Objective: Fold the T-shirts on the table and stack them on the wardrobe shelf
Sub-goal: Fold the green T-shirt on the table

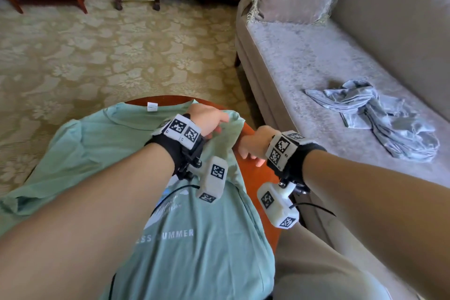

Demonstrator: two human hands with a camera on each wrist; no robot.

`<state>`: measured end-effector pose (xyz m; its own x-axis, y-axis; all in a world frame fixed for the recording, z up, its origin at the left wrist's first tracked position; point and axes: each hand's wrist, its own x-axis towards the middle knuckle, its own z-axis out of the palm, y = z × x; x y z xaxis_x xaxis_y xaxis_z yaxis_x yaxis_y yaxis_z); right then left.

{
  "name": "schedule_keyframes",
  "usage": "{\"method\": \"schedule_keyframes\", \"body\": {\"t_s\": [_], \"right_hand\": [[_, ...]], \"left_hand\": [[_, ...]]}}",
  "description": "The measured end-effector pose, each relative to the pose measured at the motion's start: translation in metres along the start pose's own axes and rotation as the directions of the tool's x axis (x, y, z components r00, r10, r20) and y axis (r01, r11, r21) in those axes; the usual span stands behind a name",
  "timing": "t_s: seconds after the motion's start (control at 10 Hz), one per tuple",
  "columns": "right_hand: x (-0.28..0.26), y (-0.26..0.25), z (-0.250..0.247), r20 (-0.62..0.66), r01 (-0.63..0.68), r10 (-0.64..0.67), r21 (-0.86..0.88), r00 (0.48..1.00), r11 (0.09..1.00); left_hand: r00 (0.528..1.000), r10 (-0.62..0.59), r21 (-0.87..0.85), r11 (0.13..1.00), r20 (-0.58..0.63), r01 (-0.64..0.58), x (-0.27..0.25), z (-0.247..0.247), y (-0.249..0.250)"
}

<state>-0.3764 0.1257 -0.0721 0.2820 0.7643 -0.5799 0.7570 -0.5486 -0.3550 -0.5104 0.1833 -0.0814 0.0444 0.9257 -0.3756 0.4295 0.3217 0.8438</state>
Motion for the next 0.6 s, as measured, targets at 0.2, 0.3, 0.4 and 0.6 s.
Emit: {"method": "schedule_keyframes", "body": {"t_s": [0.2,0.3,0.4,0.6], "right_hand": [[-0.013,-0.006,0.017,-0.097,0.157,-0.161,-0.053,0.982,0.986],[-0.011,-0.014,0.035,-0.028,0.170,-0.174,-0.124,0.984,0.978],[-0.007,-0.016,0.035,-0.022,0.117,-0.117,-0.023,0.993,0.993],[-0.011,-0.016,0.033,0.028,0.160,-0.159,-0.029,0.987,0.987]], "left_hand": [[0.995,0.006,0.344,0.938,0.100,-0.040,0.000,-0.003,-0.010],[0.986,0.020,0.420,0.903,0.168,-0.090,-0.002,-0.003,-0.020],[0.978,0.064,0.428,0.892,0.199,-0.145,-0.004,0.000,-0.024],[0.990,0.057,0.382,0.919,0.125,-0.101,0.003,0.000,-0.009]]}}
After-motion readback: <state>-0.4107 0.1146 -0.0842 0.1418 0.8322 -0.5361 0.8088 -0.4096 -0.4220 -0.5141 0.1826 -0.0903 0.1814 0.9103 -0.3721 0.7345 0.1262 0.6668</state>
